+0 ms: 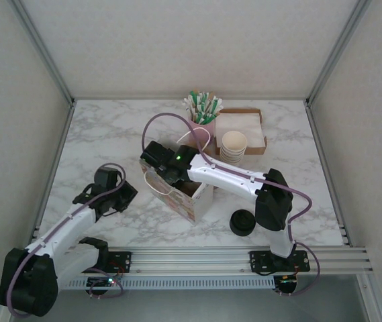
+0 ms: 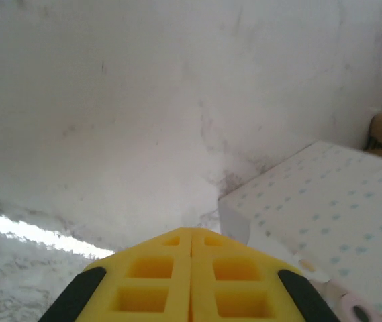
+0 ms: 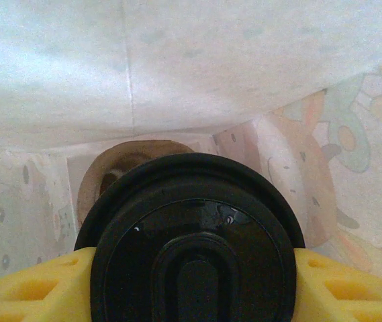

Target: Pack the takeout coffee

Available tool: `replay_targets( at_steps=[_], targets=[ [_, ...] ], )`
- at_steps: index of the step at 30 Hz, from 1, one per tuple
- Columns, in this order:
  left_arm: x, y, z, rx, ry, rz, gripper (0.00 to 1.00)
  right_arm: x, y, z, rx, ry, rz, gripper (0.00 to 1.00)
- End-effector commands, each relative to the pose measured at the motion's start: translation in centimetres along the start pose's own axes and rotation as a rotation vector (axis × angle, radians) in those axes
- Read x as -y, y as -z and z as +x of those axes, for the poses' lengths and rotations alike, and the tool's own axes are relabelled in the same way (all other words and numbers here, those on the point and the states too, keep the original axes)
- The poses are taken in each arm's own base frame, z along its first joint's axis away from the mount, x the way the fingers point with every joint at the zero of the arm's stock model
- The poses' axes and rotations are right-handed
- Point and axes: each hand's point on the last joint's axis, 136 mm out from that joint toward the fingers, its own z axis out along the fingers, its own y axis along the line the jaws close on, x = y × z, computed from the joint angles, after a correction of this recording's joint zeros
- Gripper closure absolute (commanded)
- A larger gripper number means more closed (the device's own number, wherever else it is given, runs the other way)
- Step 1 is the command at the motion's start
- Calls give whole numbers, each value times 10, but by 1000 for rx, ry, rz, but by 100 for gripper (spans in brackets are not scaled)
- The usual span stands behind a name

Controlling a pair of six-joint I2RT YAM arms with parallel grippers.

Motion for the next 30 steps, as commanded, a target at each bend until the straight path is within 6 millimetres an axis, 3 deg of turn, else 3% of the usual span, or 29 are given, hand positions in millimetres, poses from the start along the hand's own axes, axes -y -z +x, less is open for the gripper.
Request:
replay_targets(
  at_steps=[1,21,30],
  targets=[
    [13,-4,13,-36,33,67,93,7,15,-10,35,-51,21,53],
    [40,-38,44,-79,-4,118,95,-4,35,-19,89,-163,-82,55],
    [37,-46,44,-75,-25,82,96,-20,7,5,4,-157,-111,55]
  ],
)
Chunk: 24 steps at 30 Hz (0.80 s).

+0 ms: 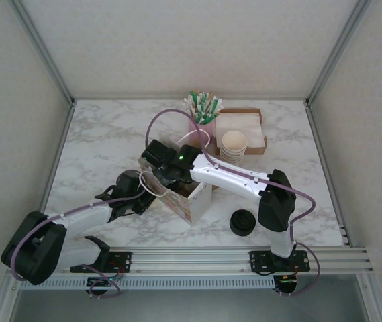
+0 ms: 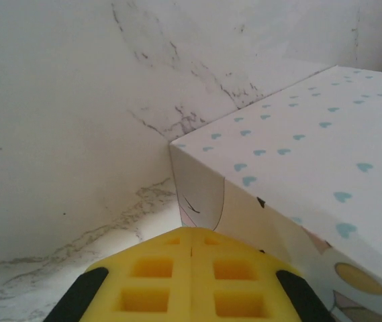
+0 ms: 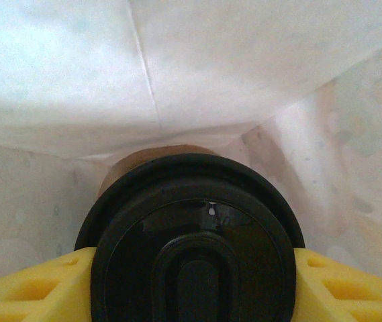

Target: Pack the takeout coffee

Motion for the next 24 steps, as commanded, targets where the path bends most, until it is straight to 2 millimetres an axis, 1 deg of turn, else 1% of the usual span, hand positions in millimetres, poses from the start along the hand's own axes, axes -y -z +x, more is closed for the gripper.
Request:
replay_targets(
  at_steps=[1,6,12,14,16,18,24],
  targets=[
    [11,1,-5,29,-13,16,96,-6,-5,14,-35,-5,-16,55],
    [9,2,-6,34,-23,8,96,-2,-26,38,-112,31,28,56],
    [8,2,-6,36,-25,2,96,4,-39,58,-181,94,94,56],
    [7,1,-6,38,-25,-2,96,6,-41,60,-187,107,108,56],
    [8,2,-6,38,-25,0,96,6,-38,55,-167,107,105,57],
    [7,2,-6,37,-26,-3,96,3,-31,45,-124,103,87,57],
    [6,2,-6,37,-31,-11,96,-1,5,6,18,93,41,56]
  ],
)
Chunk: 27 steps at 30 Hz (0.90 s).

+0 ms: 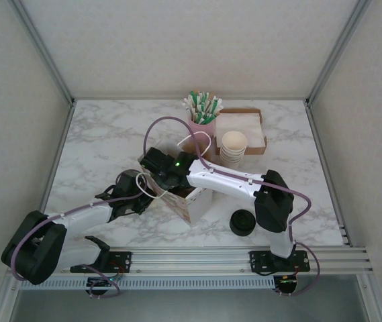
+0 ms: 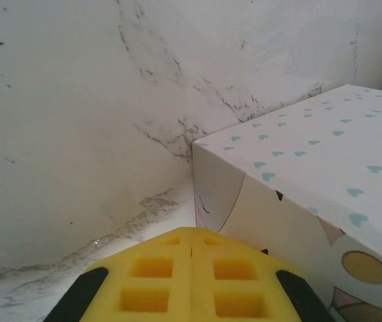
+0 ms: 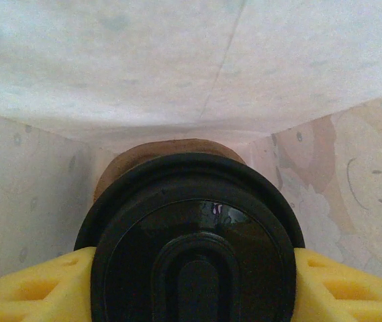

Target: Pack the takeout coffee

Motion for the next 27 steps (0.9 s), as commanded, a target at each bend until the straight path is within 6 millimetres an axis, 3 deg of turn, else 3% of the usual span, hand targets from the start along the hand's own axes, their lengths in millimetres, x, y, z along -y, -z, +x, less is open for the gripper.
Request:
replay_targets(
  at_steps=[1,8,11,27],
  targets=[
    [7,2,-2,13,-28,-1,96,7,29,-11,52,31,9,56],
    [6,4,-2,17,-32,-7,96,12,63,-36,170,16,-15,55],
    [6,5,-3,21,-37,-10,96,16,64,-36,183,34,9,55],
    [8,5,-4,22,-48,-16,96,6,4,-9,98,122,27,56]
  ],
)
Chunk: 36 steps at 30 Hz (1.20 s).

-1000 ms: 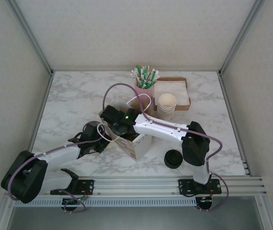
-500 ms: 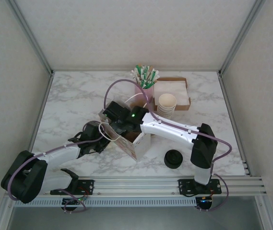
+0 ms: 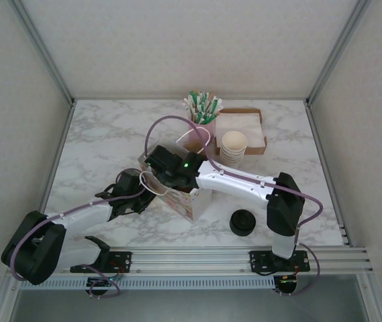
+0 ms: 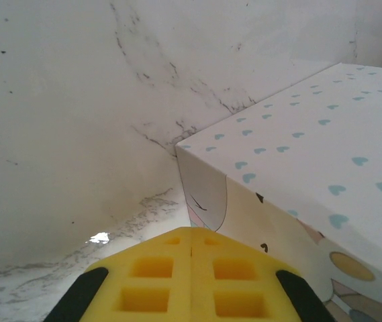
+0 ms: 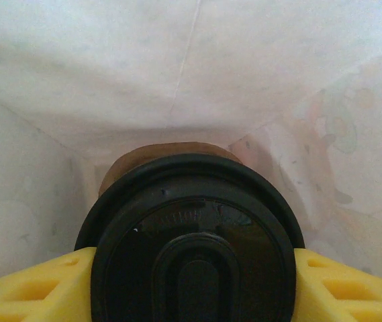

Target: Pack the takeout coffee

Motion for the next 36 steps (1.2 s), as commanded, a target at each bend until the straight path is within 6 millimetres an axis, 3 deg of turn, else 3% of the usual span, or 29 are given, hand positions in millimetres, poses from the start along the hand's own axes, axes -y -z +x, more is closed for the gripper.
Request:
replay_targets(
  at_steps=[1,9,13,17,25,29,36],
  targets=[
    [8,4,-4,23,-28,0,96,-6,-18,8,-21,33,1,56],
    [7,4,-4,23,-28,-2,96,-11,-41,45,-117,62,4,56],
    [7,4,-4,25,-28,-4,96,-10,-35,41,-107,58,-2,56],
    [7,6,-5,29,-36,-9,96,-3,-11,14,-32,47,2,56],
    [9,20,-10,62,-73,-30,96,20,67,-50,178,0,1,54],
    [10,26,-12,78,-85,-32,96,28,90,-61,219,-15,1,53],
    [11,35,-15,100,-99,-35,96,36,103,-62,217,-43,-4,53]
  ],
)
